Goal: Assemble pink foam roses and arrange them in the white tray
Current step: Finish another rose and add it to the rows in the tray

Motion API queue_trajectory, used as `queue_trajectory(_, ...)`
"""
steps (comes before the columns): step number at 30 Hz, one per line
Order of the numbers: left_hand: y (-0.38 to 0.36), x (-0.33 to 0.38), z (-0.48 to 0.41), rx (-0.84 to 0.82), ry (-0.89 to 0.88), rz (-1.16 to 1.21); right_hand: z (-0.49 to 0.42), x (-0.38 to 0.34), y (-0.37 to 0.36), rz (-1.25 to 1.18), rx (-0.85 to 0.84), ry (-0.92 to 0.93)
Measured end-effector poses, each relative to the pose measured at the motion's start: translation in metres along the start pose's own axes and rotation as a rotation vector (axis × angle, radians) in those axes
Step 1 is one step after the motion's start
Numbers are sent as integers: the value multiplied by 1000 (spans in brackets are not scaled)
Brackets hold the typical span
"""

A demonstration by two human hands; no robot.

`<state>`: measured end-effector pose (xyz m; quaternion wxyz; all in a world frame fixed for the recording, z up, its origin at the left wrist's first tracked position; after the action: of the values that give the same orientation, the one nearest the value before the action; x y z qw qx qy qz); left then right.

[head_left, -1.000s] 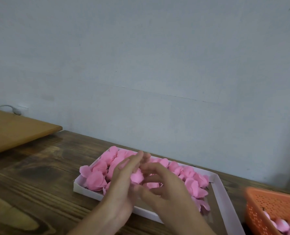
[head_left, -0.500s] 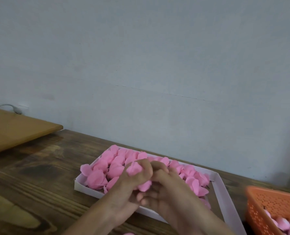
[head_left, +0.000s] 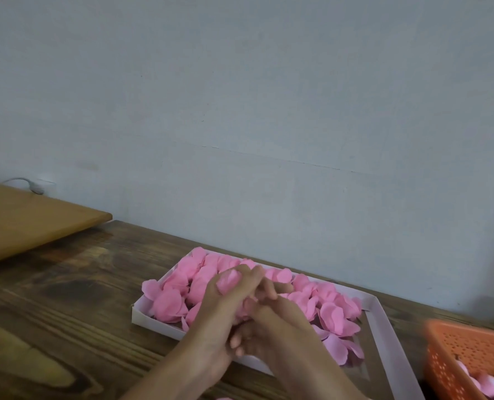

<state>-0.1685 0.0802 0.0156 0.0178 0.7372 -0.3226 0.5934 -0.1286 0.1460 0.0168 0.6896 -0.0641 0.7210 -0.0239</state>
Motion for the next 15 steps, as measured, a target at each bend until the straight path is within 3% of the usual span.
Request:
queue_trajectory(3, 2, -1, 0, 16, -13, 14, 3, 14, -5, -354, 16, -277)
queue_trajectory(5, 4, -1, -1, 25, -32, 26, 7, 15, -12, -341, -43, -356)
queue_trajectory(7, 4, 1, -2, 26, -57, 31, 7, 20, -4, -155, -12, -341)
queue_trajectory(9, 7, 3, -3, 52, -76, 42, 7, 8, 12, 328, 37, -160)
queue_trajectory(11, 19, 7, -6, 144, -131, 13, 10, -18, 24, 954, 71, 141)
queue_trajectory(12, 26, 11, -7, 200, -181, -44, 13, -30, 27, 1157, 99, 262)
queue_trajectory(15, 34, 28, -6, 296, -369, -354, 23, -62, 25, 1217, 175, 533)
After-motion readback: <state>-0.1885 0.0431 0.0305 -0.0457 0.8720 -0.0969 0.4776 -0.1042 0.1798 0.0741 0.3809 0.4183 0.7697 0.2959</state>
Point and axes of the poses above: each hand's wrist, its own z-axis away from the middle knuckle, its own y-axis out of the back of the hand, x = y × z, the point moved 8 cm from there along -z, towards the middle knuckle, and after that the axes turned 1 degree about -x, right-handed, at the moved point
